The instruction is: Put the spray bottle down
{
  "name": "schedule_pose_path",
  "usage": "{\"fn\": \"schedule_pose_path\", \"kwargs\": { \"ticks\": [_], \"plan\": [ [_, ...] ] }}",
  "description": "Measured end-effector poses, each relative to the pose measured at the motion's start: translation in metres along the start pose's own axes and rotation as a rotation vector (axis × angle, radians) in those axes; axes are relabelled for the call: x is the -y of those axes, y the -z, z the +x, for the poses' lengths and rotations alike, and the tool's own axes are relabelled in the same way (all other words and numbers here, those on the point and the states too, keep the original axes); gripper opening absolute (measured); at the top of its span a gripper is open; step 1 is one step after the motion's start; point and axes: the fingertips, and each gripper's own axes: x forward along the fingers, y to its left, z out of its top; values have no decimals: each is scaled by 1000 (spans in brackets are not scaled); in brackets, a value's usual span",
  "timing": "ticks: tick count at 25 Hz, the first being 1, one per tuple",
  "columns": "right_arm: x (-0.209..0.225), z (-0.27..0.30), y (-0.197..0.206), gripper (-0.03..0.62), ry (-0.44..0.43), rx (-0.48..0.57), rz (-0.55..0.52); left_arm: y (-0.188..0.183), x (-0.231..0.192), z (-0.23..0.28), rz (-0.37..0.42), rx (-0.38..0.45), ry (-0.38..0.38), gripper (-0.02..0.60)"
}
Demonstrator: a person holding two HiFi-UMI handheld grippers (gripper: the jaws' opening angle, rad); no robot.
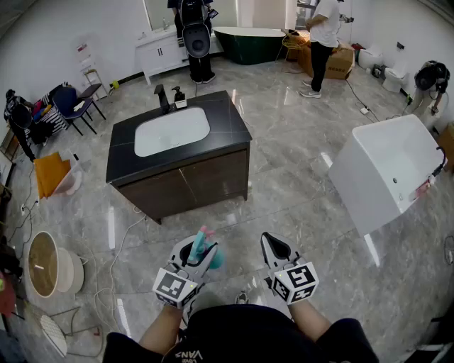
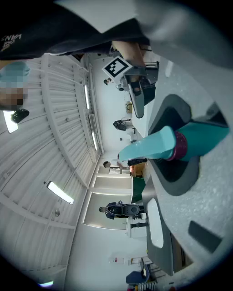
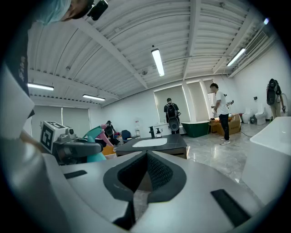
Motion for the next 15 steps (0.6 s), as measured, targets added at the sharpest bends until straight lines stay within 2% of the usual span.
{"fn": "schedule_pose_path", "kwargs": {
  "ticks": [8,15],
  "plan": [
    [15,8,-9,-2,-17,38,29,3,-5,10,-9,-4,-13,143],
    [22,35,-11,2,-48,29,24,5,-34,26,-30,-15,-33,143]
  ]
}}
